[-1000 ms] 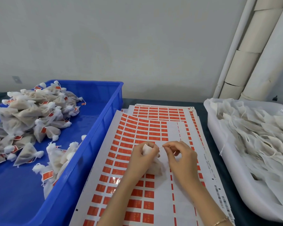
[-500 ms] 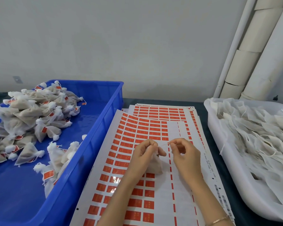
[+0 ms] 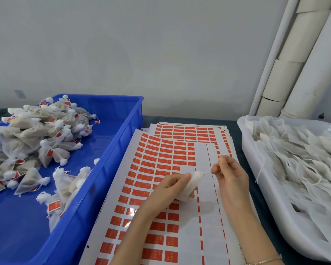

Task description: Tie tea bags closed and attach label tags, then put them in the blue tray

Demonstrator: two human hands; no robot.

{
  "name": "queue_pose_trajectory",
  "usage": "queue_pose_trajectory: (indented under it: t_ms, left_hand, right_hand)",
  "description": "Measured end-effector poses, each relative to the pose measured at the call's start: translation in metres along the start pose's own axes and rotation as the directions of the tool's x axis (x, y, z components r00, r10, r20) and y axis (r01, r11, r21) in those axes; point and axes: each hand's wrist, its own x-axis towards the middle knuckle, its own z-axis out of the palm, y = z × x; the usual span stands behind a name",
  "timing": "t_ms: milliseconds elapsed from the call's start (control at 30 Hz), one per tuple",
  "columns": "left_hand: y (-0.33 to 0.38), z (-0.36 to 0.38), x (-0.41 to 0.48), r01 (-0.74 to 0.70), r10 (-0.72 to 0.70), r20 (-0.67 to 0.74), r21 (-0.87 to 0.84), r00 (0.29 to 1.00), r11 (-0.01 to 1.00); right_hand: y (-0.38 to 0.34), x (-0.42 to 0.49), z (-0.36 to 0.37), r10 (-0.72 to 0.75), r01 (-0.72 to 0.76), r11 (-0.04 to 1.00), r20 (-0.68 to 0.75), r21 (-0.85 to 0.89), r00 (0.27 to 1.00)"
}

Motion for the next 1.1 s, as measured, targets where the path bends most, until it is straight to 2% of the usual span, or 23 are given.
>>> queue_pose_trajectory:
  t_ms: [100, 200, 300, 367, 400, 500, 633, 800, 933, 1100]
  left_hand:
    - [-0.004, -0.001, 0.0, -0.065, 0.064, -0.017, -0.08, 0.998, 0.995]
    - [-0.007, -0.006, 0.003, -0.067, 0.068, -0.007, -0.28, 0.998, 0.958]
    - [-0.001, -0.008, 0.016, -0.027, -0.005, -0.06, -0.506, 0.998, 0.862]
    - [0.001, -0.008, 0.02, -0.006, -0.085, -0.144, -0.541, 0.986, 0.841]
    - [-0.002, -0.008, 0.019, -0.054, -0.056, -0.193, -0.523, 0.98, 0.851]
    - [-0.008, -0.006, 0.009, -0.182, 0.066, -0.299, -0.379, 0.952, 0.907]
    - [-0.02, 0.0, 0.013, -0.21, 0.221, -0.393, 0.073, 0.892, 0.975]
    - [-0.036, 0.001, 0.017, -0.176, 0.377, -0.372, 0.475, 0.848, 0.862]
    - [-0.037, 0.001, 0.017, -0.212, 0.465, -0.276, 0.623, 0.841, 0.753]
    - [-0.036, 0.002, 0.017, -0.219, 0.494, -0.282, 0.644, 0.823, 0.733]
  right_hand:
    - [0.009, 0.004, 0.0, 0.034, -0.053, 0.98, -0.101, -0.191, 0.994]
    - [0.018, 0.004, 0.001, -0.06, -0.001, 0.898, -0.124, -0.441, 0.99]
    - [0.023, -0.001, 0.005, -0.17, 0.132, 0.793, -0.008, -0.594, 0.985]
    - [0.027, -0.005, 0.008, -0.174, 0.203, 0.711, 0.11, -0.673, 0.979]
    - [0.028, -0.007, 0.01, -0.165, 0.239, 0.668, 0.173, -0.705, 0.971]
    - [0.027, -0.012, 0.013, -0.133, 0.33, 0.604, 0.317, -0.725, 0.939]
    - [0.022, -0.016, 0.017, -0.083, 0.365, 0.674, 0.424, -0.643, 0.902]
    - [0.016, -0.017, 0.018, -0.069, 0.32, 0.782, 0.435, -0.536, 0.898]
    - [0.018, -0.019, 0.02, -0.113, 0.342, 0.811, 0.447, -0.475, 0.887]
    - [0.022, -0.024, 0.024, -0.205, 0.393, 0.84, 0.454, -0.373, 0.867]
